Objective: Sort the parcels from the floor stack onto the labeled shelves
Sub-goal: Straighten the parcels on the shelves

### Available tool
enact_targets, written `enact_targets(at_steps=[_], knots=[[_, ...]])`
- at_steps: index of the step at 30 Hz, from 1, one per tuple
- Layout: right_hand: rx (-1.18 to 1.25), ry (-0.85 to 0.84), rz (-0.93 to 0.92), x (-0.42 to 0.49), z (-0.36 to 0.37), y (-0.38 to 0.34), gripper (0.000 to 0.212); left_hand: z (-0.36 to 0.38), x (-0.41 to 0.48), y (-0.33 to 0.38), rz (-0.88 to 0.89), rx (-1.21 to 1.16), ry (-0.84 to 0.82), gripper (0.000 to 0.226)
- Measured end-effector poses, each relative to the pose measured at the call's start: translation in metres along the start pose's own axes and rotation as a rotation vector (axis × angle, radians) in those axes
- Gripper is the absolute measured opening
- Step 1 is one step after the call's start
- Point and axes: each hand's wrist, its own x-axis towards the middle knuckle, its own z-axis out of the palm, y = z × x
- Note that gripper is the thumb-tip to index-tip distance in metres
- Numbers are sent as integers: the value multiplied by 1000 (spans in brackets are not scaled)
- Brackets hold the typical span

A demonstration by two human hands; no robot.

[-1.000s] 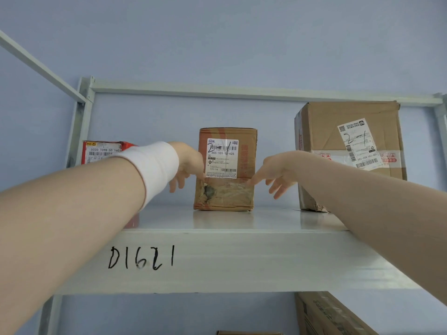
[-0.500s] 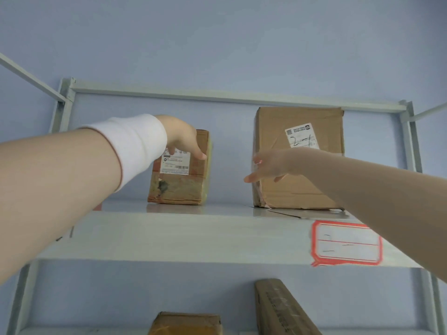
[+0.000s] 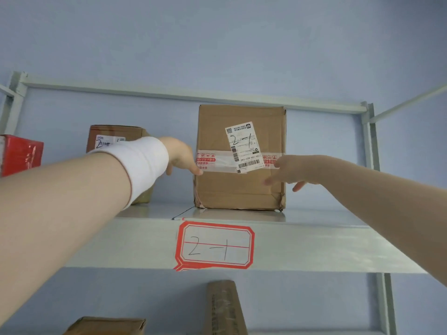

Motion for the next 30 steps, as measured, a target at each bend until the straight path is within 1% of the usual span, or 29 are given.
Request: enact_targets(at_steps=[4,6,10,12,15,17,22,26,30], knots=[[65,-45,90,16,0,16,76,9,23,8,-10,-292,-89,91],[133,-54,115,26,2,22,79,18,33,15,7,-416,-153,92],[295,-83,160,48,8,31,78,31,51,20,-8,-582,-238,92],[351,-102,195,58,11,34,79,34,58,21,-26,-626,-248,91],[437,-119,234,71,15,40,87,37,67,22,-45,-684,-243,93],[485,-134,245,80,20,44,87,40,73,22,-46,-717,-234,92],[527,-131,259,97,35,50,86,51,91,17,-9,-786,-246,74],[481,-50,281,108,45,52,87,55,97,17,9,-798,-198,55],[486,-6,297,115,51,51,88,57,99,20,-16,-811,-146,54]])
